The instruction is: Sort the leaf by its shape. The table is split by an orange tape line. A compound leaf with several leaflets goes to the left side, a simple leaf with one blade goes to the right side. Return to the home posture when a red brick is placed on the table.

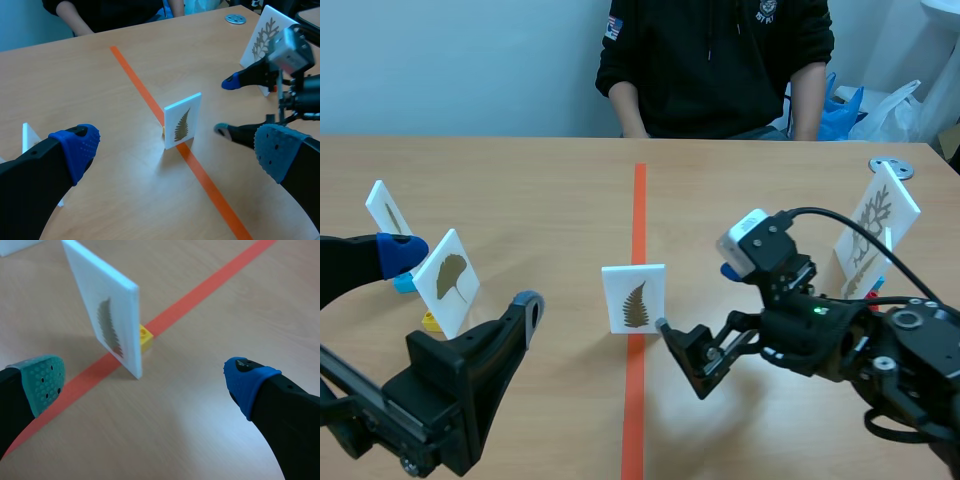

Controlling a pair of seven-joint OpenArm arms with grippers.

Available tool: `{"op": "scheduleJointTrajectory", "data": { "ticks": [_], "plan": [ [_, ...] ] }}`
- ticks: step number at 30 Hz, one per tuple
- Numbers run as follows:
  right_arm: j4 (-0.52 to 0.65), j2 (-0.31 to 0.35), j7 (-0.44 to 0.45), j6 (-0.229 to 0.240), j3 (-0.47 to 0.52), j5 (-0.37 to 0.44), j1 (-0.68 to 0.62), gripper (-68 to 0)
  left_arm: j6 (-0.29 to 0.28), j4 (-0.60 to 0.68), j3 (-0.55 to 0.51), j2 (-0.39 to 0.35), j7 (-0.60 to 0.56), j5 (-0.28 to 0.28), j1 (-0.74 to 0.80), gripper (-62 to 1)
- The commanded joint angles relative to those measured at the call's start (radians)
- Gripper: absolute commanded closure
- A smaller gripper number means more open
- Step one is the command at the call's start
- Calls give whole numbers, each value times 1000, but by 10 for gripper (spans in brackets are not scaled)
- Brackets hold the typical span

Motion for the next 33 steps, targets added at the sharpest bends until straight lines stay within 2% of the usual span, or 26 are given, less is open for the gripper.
{"op": "scheduleJointTrajectory", "data": {
  "ticks": [1, 5, 10, 15, 26, 33],
  "plan": [
    [-1, -16, 29, -6, -15, -6, 42, -665, 0, 10, -3, 0, -17, -5, -3, -623],
    [-70, -57, 37, -54, -79, -53, 104, -661, 0, 10, -3, 0, -17, -5, -3, -623],
    [-158, -110, 58, -102, -138, -91, 158, -558, 0, 10, -3, 0, -16, -5, -3, -623],
    [-212, -139, 61, -124, -192, -126, 189, -535, 1, 10, -3, 0, -16, -5, -3, -623],
    [-218, -136, 48, -124, -215, -142, 182, -271, 1, 10, -3, 0, -17, -5, -3, -623],
    [-218, -135, 48, -124, -215, -142, 181, -76, 1, 10, -3, 0, -17, -5, -3, -623]
  ]
}}
